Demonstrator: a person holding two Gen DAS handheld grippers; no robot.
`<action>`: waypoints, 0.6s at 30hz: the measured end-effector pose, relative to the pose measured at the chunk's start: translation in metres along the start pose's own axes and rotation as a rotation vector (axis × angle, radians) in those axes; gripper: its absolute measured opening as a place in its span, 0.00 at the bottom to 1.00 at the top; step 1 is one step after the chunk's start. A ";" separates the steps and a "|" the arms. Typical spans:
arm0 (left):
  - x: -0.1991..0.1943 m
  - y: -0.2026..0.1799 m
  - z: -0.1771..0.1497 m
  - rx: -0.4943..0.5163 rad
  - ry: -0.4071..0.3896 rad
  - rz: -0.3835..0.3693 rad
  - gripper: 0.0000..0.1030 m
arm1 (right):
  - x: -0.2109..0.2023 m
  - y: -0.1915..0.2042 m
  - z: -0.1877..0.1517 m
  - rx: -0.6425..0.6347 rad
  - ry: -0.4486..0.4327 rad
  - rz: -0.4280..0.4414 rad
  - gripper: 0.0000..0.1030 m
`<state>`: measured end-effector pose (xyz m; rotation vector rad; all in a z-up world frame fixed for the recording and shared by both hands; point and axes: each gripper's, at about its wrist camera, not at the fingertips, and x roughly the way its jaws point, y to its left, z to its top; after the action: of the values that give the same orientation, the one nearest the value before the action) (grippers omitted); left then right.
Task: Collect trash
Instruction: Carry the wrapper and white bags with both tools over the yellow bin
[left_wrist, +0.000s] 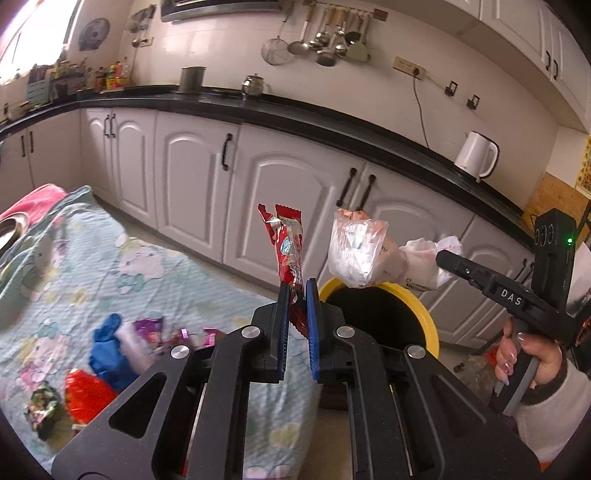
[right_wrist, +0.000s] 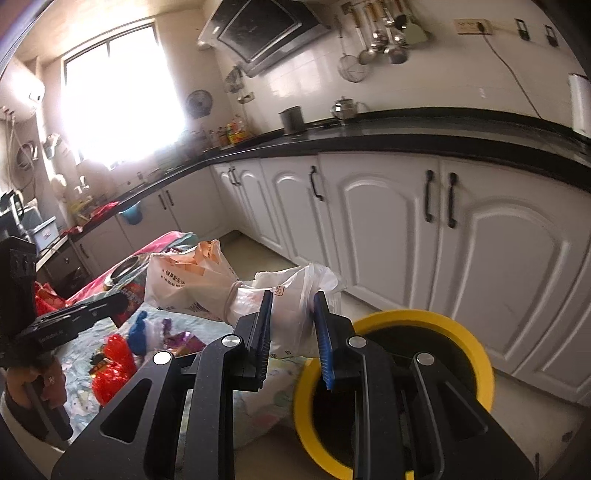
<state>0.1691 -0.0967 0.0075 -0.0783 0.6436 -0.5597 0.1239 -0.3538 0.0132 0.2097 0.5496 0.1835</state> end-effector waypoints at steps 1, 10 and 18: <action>0.003 -0.004 0.000 0.006 0.005 -0.005 0.05 | -0.001 -0.004 -0.002 0.007 0.000 -0.007 0.21; 0.029 -0.036 -0.005 0.053 0.049 -0.052 0.05 | -0.013 -0.048 -0.020 0.094 0.007 -0.089 0.21; 0.057 -0.067 -0.011 0.091 0.090 -0.097 0.05 | -0.021 -0.072 -0.037 0.124 0.011 -0.167 0.21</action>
<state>0.1694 -0.1819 -0.0165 0.0018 0.7034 -0.6883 0.0951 -0.4222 -0.0244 0.2819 0.5874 -0.0114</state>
